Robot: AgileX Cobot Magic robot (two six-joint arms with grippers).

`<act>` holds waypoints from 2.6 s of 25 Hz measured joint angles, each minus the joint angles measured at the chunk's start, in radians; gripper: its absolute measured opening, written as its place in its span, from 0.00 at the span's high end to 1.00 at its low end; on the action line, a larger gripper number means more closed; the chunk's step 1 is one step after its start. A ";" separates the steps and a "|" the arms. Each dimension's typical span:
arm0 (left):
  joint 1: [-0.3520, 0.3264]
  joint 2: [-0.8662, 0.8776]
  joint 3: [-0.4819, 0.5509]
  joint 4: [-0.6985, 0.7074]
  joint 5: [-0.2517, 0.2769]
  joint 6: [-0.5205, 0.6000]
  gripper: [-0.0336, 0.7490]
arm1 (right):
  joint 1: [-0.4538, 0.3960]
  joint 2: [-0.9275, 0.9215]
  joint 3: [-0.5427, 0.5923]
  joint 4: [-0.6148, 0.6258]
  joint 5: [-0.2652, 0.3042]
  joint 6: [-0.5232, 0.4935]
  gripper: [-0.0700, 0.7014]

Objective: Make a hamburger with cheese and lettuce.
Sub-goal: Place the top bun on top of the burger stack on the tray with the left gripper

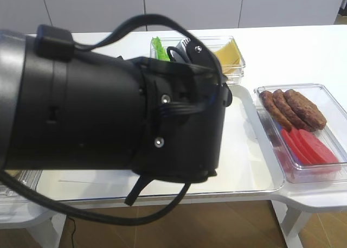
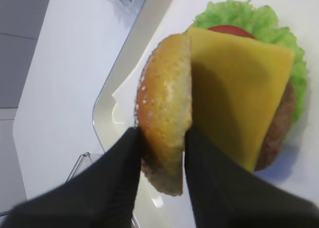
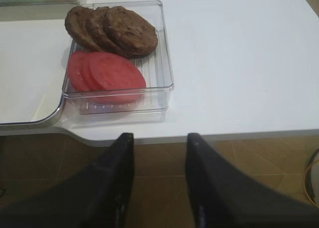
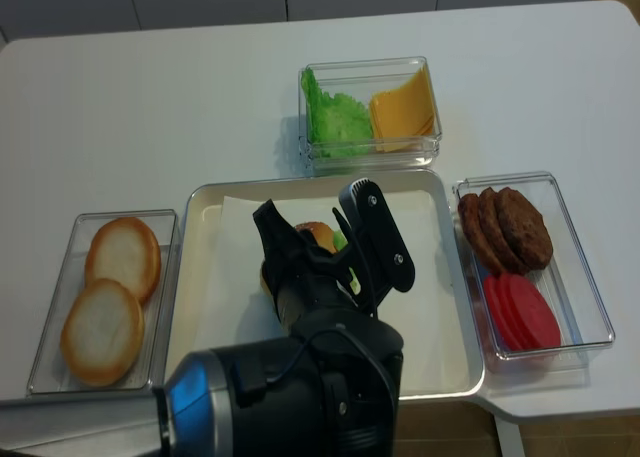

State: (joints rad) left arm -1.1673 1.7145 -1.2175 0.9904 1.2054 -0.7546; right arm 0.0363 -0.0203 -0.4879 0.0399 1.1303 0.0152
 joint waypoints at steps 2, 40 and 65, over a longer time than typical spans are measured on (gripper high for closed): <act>-0.001 0.000 0.000 -0.002 0.000 0.000 0.67 | 0.000 0.000 0.000 0.000 0.000 0.000 0.56; -0.001 0.000 0.000 -0.021 -0.092 0.000 0.64 | 0.000 0.000 0.000 0.000 0.000 0.000 0.61; -0.001 0.000 0.000 -0.055 -0.094 0.000 0.57 | 0.000 0.000 0.000 0.000 0.000 0.000 0.63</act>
State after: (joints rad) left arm -1.1687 1.7145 -1.2175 0.9357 1.1116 -0.7546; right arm 0.0363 -0.0203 -0.4879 0.0399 1.1303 0.0152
